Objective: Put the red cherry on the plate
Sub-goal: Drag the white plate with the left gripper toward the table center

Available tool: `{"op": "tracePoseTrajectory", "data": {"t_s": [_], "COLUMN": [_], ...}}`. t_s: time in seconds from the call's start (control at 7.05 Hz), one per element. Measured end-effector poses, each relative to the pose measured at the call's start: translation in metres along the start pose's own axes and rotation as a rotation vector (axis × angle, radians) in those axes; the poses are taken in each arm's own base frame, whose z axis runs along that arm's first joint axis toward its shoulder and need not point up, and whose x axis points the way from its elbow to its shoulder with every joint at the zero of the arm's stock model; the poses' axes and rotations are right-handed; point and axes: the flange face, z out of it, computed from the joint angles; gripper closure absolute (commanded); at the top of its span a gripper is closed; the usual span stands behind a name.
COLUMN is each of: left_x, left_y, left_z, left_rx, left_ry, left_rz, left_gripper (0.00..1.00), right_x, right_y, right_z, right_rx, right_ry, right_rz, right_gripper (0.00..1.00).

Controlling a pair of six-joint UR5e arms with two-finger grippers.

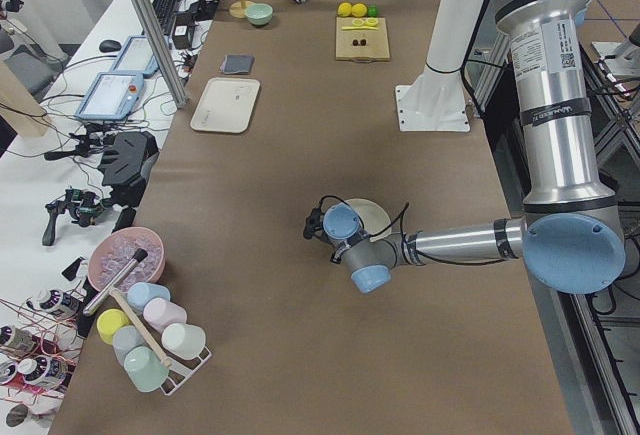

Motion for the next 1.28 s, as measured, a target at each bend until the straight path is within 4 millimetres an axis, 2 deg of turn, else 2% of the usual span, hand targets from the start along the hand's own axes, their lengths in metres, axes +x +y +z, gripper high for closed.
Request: {"op": "tracePoseTrajectory", "data": {"t_s": [0.57, 0.71, 0.85, 0.99, 1.13, 1.28], "left_x": [-0.001, 0.002, 0.004, 0.008, 0.024, 0.054], "left_y": [0.004, 0.0, -0.014, -0.046, -0.092, -0.149], "left_z": [-0.001, -0.008, -0.023, -0.044, -0.059, -0.068], "left_rx": [-0.004, 0.003, 0.023, 0.065, 0.1, 0.133], "left_ry": [0.008, 0.027, 0.056, 0.086, 0.11, 0.127], "left_rz": [0.002, -0.001, -0.028, -0.076, -0.119, -0.162], "left_gripper": [1.0, 1.0, 1.0, 1.0, 1.0, 1.0], "right_x": [0.0, -0.001, -0.001, -0.001, -0.001, -0.002], "right_y": [0.0, 0.0, -0.001, -0.001, -0.001, -0.001], "right_z": [0.0, -0.001, -0.001, -0.001, -0.001, -0.001], "right_rx": [0.001, 0.002, 0.002, 0.003, 0.003, 0.004], "right_ry": [0.0, 0.0, -0.001, -0.002, -0.003, -0.006], "right_rz": [-0.001, -0.001, -0.002, -0.003, -0.003, -0.003], "right_gripper": [0.0, 0.0, 0.0, 0.0, 0.0, 0.0]}}
